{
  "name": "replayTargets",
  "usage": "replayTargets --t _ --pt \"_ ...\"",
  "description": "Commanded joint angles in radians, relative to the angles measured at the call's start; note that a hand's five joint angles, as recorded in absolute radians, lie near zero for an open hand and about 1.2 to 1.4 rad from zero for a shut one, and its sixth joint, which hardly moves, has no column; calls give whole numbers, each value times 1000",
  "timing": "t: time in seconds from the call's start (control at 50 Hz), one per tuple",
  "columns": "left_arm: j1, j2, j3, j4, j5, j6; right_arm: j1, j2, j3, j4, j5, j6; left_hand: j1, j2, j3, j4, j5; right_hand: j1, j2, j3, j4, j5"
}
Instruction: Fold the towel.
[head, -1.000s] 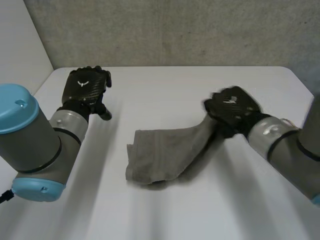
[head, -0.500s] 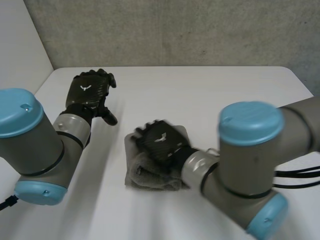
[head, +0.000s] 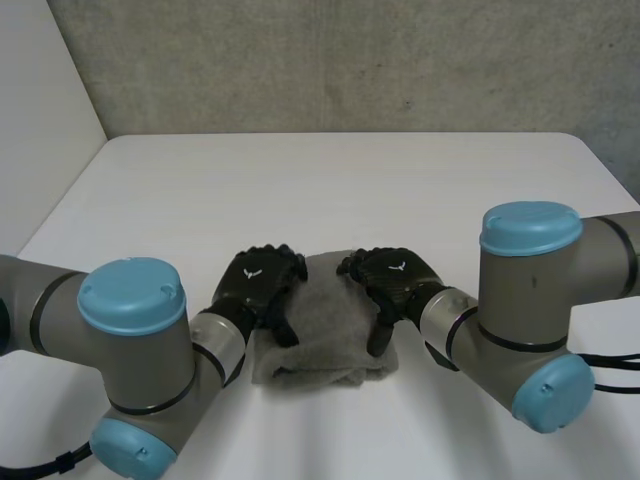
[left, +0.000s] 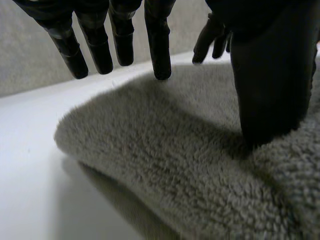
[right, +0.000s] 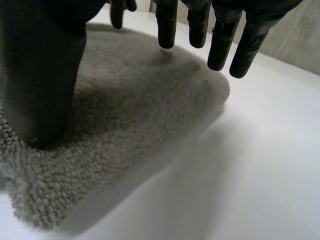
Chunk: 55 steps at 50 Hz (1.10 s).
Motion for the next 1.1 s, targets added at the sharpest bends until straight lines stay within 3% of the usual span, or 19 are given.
replayTargets --t 0.02,0.26,0.36,0.4,0.46,0.68,1.1 --pt "18 -15 -18 -28 -5 54 2 40 -32 9 10 8 -61 -58 -56 -61 -20 -59 -67 -68 -73 -60" --pt "16 150 23 -78 -3 68 -14 -173 5 9 19 90 -75 -73 -70 -76 -35 -59 -67 -68 -73 -60" --pt "58 284 63 -125 -6 68 -67 -337 -6 5 148 90 -84 -81 -79 -84 -44 -59 -67 -68 -73 -60" --pt "119 361 86 -154 -14 67 -118 -435 -13 0 269 79 -81 -79 -76 -81 -41 -59 -67 -68 -73 -60" --pt "180 418 111 -177 -41 63 -167 -480 -41 5 327 74 -84 -81 -79 -84 -44 -59 -67 -68 -73 -60" --pt "214 448 178 -254 -75 59 -198 -465 -81 89 226 24 -90 -87 -85 -90 -50 -59 -67 -68 -73 -60" --pt "217 434 149 -268 -71 51 -202 -449 -59 77 205 21 -122 -120 -117 -123 -82 -59 -67 -68 -73 -60"
